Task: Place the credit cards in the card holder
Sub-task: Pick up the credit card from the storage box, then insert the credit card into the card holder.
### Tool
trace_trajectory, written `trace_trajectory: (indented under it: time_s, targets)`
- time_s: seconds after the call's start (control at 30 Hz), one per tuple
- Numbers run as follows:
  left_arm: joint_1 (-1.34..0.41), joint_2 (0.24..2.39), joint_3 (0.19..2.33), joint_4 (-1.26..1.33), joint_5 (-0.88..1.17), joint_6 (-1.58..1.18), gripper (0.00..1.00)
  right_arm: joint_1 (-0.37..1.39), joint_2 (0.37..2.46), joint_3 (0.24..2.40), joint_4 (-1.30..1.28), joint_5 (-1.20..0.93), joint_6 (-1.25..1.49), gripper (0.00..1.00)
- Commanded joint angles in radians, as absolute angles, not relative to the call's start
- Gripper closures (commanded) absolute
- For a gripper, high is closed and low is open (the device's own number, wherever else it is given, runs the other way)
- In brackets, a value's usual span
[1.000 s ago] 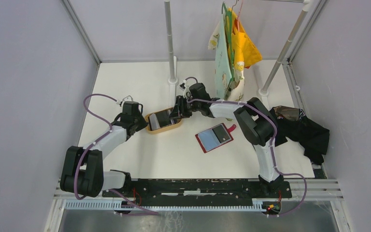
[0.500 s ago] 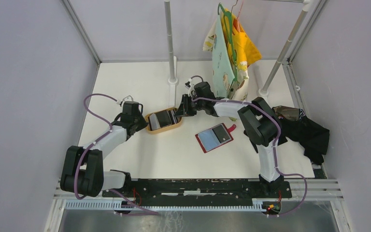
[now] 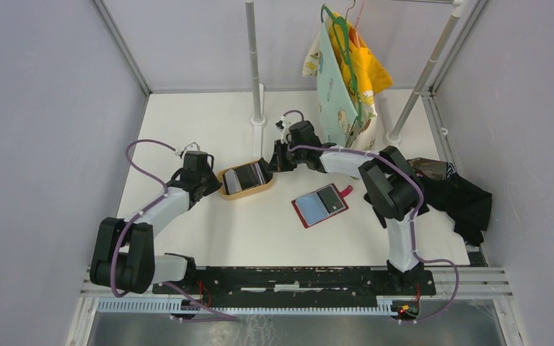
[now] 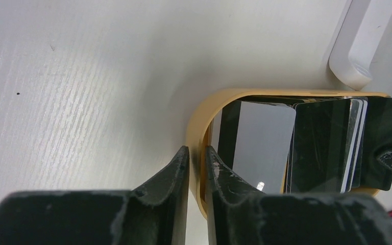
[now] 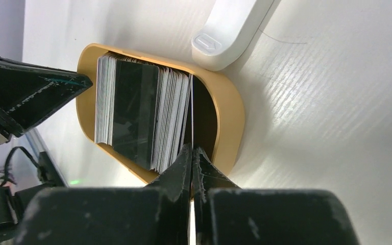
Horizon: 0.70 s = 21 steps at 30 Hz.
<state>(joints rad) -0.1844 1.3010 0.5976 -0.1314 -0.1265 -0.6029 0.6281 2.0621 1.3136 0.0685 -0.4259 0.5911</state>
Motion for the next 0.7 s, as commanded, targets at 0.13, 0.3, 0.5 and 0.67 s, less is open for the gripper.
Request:
trace_trajectory:
  time_s: [0.13,0.3,0.5,0.67]
  targets:
    - [-0.179,1.208,0.610,-0.087,-0.130,-0.592,0.76,0.621,1.944,1.358,0.026,-0.291,0.399,1.00]
    - [-0.179,1.127,0.603,-0.096,-0.129,-0.613,0.69,0.620,1.891,1.348,0.025,-0.247,0.348,1.00]
    - [-0.180,1.043,0.597,-0.101,-0.058,-0.615,0.61,0.620,1.820,1.309,0.032,-0.286,0.331,1.00]
    - [-0.179,0.960,0.540,0.023,0.149,-0.597,0.55,0.620,1.722,1.201,0.101,-0.424,0.327,1.00]
